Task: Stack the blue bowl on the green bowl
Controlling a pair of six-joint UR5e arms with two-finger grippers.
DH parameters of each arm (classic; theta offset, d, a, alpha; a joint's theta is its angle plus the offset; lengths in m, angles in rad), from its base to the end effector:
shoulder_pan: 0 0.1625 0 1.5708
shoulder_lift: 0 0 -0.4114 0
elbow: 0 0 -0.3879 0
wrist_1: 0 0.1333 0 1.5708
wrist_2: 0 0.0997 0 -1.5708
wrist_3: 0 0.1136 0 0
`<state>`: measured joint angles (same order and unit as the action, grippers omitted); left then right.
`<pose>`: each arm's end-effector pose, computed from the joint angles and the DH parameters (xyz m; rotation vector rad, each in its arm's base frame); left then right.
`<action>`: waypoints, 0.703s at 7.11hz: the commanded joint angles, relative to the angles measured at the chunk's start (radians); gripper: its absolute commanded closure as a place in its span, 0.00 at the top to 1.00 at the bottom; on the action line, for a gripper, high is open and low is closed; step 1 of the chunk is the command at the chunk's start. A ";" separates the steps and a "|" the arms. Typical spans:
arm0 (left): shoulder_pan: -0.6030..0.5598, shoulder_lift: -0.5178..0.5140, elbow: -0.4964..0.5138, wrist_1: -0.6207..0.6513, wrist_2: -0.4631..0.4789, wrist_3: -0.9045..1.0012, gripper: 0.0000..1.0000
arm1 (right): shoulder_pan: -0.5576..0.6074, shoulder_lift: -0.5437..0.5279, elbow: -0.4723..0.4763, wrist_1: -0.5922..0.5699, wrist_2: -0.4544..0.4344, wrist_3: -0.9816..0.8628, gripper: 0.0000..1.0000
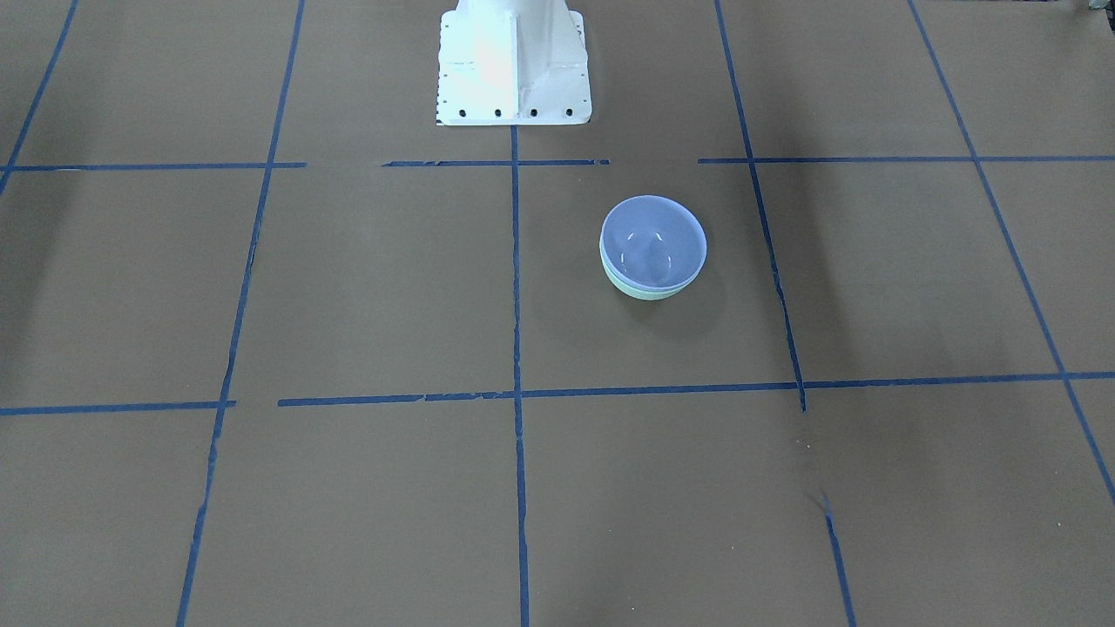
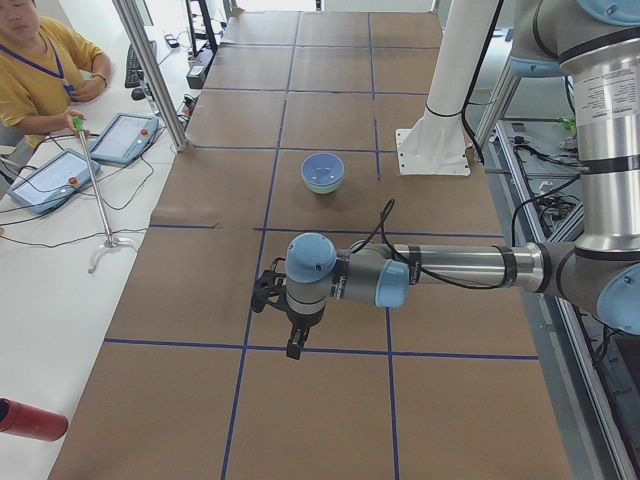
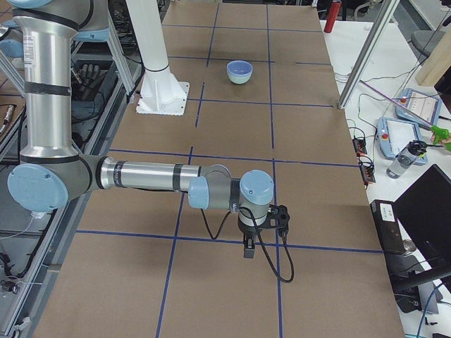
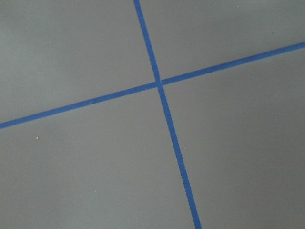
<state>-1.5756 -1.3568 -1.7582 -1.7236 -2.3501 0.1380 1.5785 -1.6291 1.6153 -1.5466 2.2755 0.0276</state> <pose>-0.0554 -0.4092 0.6425 0.1752 0.7687 0.1754 0.0633 -0.4640 0.6641 0.0029 -0.7048 0.0302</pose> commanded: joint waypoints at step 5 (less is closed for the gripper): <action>-0.009 0.030 0.009 -0.017 -0.009 0.008 1.00 | 0.000 0.000 0.000 0.000 -0.001 0.000 1.00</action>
<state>-1.5842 -1.3262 -1.7478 -1.7405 -2.3603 0.1471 1.5784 -1.6291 1.6153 -1.5463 2.2751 0.0276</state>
